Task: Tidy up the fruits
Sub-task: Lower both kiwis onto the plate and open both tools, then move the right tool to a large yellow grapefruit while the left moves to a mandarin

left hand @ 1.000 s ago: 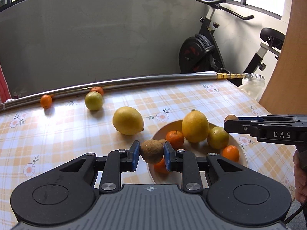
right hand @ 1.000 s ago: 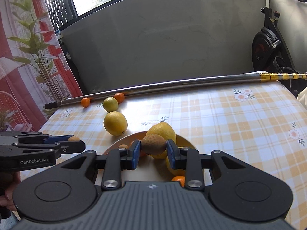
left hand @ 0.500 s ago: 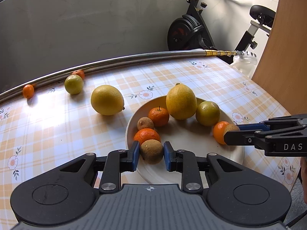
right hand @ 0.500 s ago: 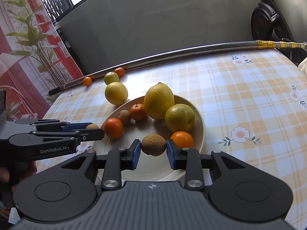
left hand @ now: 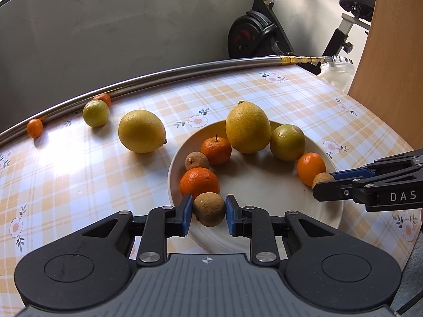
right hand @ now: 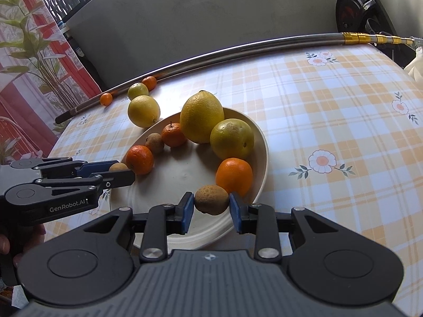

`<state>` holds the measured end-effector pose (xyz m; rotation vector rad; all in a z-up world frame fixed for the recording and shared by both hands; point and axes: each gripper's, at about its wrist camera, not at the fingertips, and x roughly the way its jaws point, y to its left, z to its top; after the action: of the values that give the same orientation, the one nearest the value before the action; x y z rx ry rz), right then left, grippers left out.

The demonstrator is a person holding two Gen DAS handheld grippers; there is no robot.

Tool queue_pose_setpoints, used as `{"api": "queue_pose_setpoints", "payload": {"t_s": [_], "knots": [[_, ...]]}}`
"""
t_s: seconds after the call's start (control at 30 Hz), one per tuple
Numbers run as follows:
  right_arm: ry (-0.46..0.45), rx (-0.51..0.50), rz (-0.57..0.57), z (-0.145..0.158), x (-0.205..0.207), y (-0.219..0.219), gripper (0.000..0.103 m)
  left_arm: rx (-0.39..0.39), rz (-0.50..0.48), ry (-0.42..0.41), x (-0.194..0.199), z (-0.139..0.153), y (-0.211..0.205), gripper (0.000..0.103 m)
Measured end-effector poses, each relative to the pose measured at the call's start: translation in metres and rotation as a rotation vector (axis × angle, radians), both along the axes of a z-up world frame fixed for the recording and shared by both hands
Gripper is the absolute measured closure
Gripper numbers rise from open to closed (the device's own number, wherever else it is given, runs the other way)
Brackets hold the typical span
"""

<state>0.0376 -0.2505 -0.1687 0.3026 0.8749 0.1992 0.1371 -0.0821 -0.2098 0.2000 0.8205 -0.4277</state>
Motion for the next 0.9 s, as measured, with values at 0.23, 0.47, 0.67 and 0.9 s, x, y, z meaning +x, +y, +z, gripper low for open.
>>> {"api": "queue_pose_setpoints", "payload": {"t_s": [0.23,0.47,0.67,0.9], "knots": [[0.006,-0.004,-0.001,-0.001,0.0,0.0,0.07,0.0,0.005,0.026,0.003,-0.004,0.002,0.074],[0.007,-0.017,0.0,0.0,0.001,0.002,0.069,-0.005,0.006,0.033,0.003,-0.005,0.002,0.074],[-0.006,-0.029,-0.003,0.006,0.0,0.004,0.069,-0.017,0.025,0.026,0.001,0.0,0.006,0.074],[-0.045,-0.033,-0.026,0.018,0.002,0.004,0.069,-0.093,0.128,-0.008,-0.01,0.023,0.034,0.067]]}}
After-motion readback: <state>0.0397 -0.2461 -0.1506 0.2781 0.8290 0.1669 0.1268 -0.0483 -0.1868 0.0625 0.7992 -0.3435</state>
